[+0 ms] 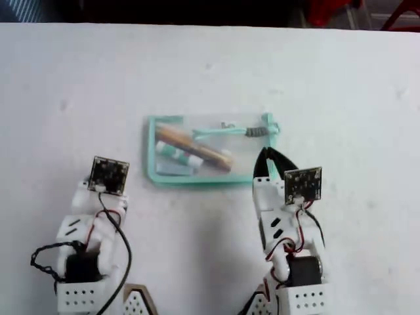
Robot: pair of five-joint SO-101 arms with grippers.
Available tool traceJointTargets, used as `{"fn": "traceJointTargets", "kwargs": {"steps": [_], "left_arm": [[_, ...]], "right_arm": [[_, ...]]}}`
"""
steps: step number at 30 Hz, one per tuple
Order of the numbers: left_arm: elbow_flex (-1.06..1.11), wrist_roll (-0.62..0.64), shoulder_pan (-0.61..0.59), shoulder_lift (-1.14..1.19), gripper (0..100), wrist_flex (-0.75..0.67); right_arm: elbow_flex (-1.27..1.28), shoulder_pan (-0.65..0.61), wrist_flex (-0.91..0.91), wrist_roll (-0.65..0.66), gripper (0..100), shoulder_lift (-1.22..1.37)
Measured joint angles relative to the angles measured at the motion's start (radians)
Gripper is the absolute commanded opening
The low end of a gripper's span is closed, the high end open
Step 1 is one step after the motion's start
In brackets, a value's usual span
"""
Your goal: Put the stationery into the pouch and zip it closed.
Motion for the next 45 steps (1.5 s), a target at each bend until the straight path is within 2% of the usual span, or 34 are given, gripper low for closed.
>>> {"fn": "traceJointTargets", "kwargs": {"steps": [7, 13, 16, 21, 45], "left_arm": [[0.002, 0.000, 0.000, 0.000, 3, 0.037], [0.002, 0.000, 0.000, 0.000, 3, 0.245], [0.002, 0.000, 0.000, 0.000, 3, 0.353], [0.002, 0.003, 0.000, -0.005, 2, 0.427], [0.002, 0.005, 0.000, -0.008, 2, 0.430]], "right_arm": [[0.002, -0.002, 0.224, 0.000, 1.8, -0.002], [0.002, -0.002, 0.551, 0.000, 1.8, -0.002], [0.002, -0.002, 0.632, 0.000, 1.7, -0.002], [0.002, -0.002, 0.701, 0.000, 1.7, -0.002], [0.002, -0.002, 0.730, 0.000, 1.7, -0.002]]}}
